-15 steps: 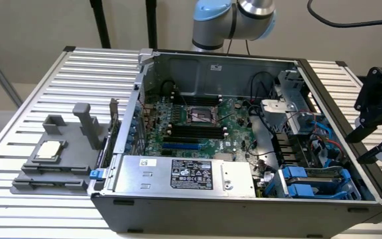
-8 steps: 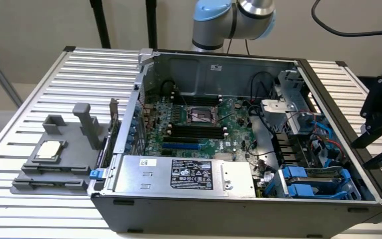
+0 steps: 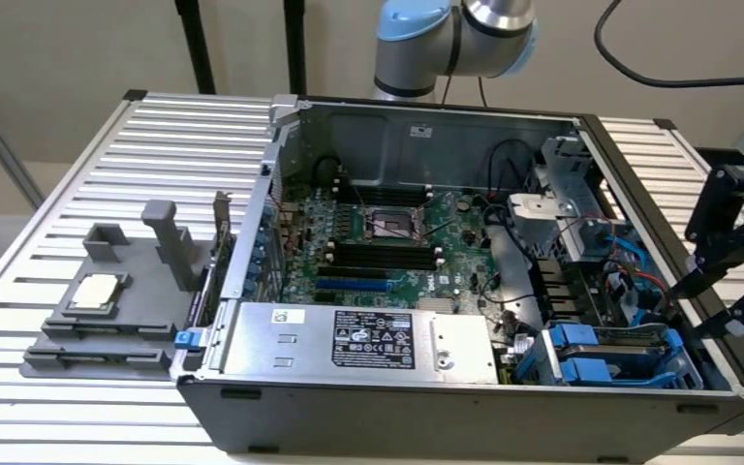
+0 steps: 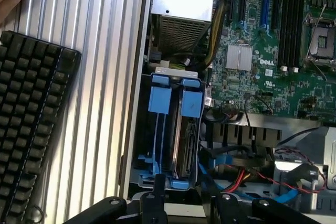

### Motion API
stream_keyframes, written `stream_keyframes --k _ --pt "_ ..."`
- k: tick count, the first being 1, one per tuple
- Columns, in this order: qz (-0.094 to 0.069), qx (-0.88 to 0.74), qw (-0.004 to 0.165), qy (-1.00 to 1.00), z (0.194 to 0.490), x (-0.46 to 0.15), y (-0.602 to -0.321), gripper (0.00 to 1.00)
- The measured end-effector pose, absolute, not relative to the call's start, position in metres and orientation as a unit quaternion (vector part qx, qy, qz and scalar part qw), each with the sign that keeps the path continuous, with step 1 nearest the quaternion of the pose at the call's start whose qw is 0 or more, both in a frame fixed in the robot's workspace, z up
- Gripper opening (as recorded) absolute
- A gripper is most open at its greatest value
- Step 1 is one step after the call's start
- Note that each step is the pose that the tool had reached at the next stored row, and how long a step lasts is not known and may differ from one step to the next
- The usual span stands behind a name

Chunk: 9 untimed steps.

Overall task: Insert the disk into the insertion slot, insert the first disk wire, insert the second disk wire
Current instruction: 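Insert the first disk wire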

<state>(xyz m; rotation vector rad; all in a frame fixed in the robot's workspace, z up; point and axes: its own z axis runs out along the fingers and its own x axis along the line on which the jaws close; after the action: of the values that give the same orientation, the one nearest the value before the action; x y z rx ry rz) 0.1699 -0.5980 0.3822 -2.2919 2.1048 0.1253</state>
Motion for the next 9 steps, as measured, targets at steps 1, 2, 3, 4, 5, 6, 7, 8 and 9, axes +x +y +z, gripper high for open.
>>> stream_keyframes --k 1,2,3,4,5,6,7,8,9 --pt "0.04 -0.736 0.014 0.676 0.38 0.168 -0.597 0.4" --pt "0.04 -0.736 0.014 0.675 0.379 0.166 -0.597 0.4" --pt "0.04 -0.736 0.014 0.675 0.377 0.164 -0.596 0.4" --pt "0.04 -0.736 0.014 0.675 0.375 0.162 -0.594 0.38" --pt "0.039 -0.736 0.015 0.675 0.373 0.161 -0.592 0.32" --pt "0.039 -0.736 0.015 0.675 0.371 0.161 -0.589 0.32" --pt "0.039 -0.736 0.014 0.675 0.37 0.161 -0.586 0.25" --pt "0.039 -0.736 0.015 0.675 0.368 0.161 -0.583 0.25" --pt "0.039 -0.736 0.015 0.675 0.366 0.161 -0.58 0.25"
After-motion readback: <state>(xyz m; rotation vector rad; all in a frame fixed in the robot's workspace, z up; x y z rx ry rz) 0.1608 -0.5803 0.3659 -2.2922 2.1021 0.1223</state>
